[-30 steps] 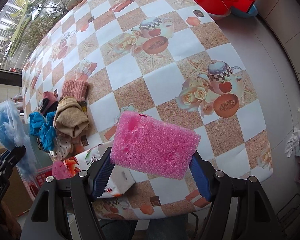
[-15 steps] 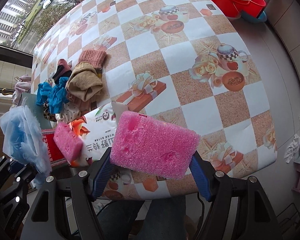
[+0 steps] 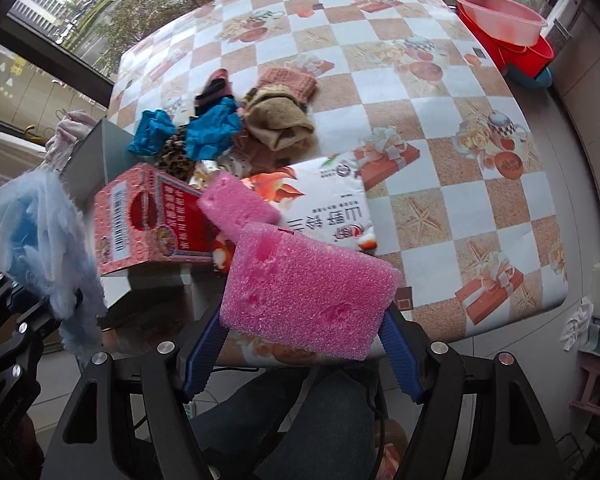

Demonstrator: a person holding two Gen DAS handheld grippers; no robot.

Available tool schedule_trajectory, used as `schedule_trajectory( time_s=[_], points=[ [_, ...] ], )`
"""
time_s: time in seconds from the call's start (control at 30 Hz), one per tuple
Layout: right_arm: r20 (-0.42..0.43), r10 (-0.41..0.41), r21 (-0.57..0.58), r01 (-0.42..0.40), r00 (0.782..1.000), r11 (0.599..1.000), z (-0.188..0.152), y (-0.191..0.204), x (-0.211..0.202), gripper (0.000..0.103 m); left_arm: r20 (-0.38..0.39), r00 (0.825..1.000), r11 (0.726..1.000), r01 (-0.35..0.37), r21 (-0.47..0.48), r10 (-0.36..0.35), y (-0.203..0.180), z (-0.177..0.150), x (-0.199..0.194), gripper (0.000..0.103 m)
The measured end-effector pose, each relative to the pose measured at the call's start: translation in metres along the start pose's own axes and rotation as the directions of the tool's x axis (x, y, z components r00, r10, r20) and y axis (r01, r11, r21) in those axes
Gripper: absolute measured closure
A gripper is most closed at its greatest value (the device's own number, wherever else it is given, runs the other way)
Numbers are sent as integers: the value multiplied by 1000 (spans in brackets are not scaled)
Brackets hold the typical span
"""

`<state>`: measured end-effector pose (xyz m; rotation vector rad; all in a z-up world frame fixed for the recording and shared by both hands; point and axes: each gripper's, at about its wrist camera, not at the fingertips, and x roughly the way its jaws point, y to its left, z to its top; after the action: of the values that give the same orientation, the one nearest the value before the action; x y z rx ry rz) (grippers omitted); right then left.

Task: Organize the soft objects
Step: 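Grasp and lift the light-blue fluffy cloth with the left tool while the right tool lifts the pink sponge, then carry the fluffy cloth and pink sponge over the white box with both tools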

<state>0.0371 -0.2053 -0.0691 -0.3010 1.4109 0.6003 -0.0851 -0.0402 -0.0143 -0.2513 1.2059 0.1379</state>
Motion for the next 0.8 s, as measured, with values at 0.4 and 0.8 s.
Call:
schedule_trajectory(
  time_s=[0.4, 0.8],
  points=[
    [56, 79, -296, -59, 995, 953, 4, 124, -30, 29, 28, 994, 955, -97, -281, 109, 92, -55, -24, 78],
    [26, 129, -472, -102, 991, 876, 12, 216, -17, 29, -39, 985, 865, -166, -473, 168, 146, -101, -19, 78]
  ],
)
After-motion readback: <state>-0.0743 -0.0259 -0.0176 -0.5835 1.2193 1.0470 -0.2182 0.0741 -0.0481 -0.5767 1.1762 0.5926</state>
